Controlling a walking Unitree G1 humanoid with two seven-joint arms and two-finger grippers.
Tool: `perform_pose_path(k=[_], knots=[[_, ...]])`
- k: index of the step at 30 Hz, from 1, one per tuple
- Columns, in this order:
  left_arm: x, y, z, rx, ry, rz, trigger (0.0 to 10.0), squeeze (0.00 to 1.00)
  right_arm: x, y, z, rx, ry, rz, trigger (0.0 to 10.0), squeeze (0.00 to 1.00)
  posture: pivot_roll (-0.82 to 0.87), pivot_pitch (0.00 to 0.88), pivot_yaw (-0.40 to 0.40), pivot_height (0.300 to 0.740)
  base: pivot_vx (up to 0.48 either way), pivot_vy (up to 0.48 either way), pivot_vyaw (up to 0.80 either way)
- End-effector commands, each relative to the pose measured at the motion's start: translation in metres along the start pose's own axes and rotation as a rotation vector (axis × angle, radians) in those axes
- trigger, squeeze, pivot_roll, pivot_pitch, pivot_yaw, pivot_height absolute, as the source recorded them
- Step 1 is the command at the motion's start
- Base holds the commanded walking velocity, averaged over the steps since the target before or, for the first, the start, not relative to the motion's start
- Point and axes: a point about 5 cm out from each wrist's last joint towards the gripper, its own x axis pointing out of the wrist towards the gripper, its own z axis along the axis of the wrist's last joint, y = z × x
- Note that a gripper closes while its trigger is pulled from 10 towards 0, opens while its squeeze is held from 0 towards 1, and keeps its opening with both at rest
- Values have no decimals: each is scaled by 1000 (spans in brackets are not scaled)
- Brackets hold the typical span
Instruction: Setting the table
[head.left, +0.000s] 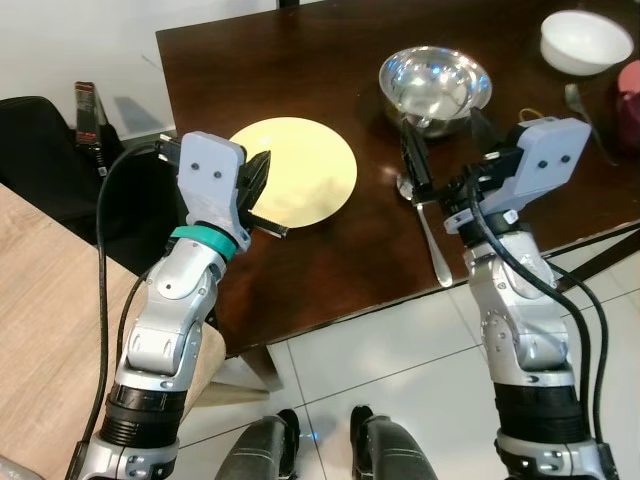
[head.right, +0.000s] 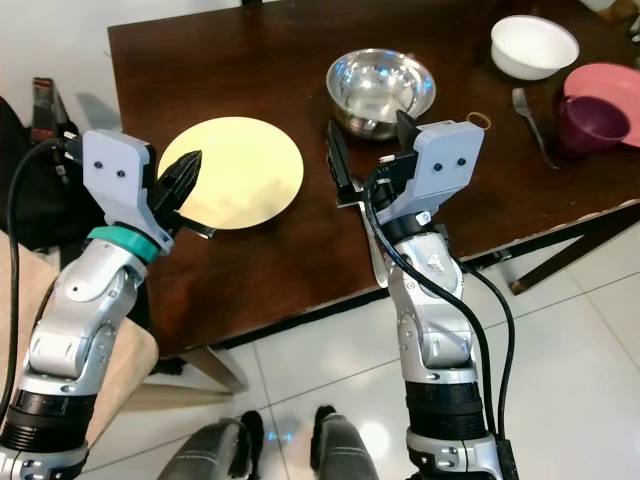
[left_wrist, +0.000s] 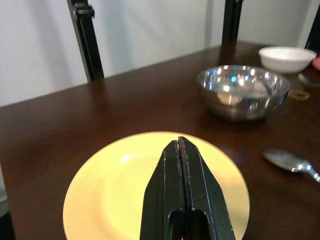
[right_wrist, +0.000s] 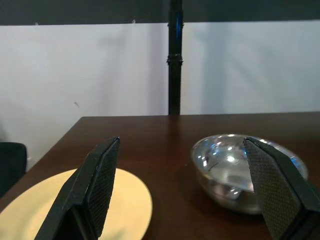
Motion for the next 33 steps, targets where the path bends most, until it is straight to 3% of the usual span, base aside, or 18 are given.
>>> perform_pose_path(k=[1,9,18,25,33], knots=[[0,-4,-4,1,5,-5,10000,0,-1,1,1,-5,4,7,10000,0,-118,79,44,740,0,0,0],[15,-11,5,18,-80,-33,10000,0,5,-4,-3,-12,-2,-13,10000,0,-138,29,77,740,0,0,0],[17,-9,2,21,-80,-25,10000,0,1,-1,-9,3,18,0,10000,0,-139,23,91,740,0,0,0],[16,1,-4,18,-72,42,10000,0,2,-3,-12,-1,37,2,10000,0,-118,32,60,740,0,0,0],[13,-2,-6,10,-76,50,10000,0,4,-3,-14,6,48,13,10000,0,-110,47,39,740,-38,0,0]])
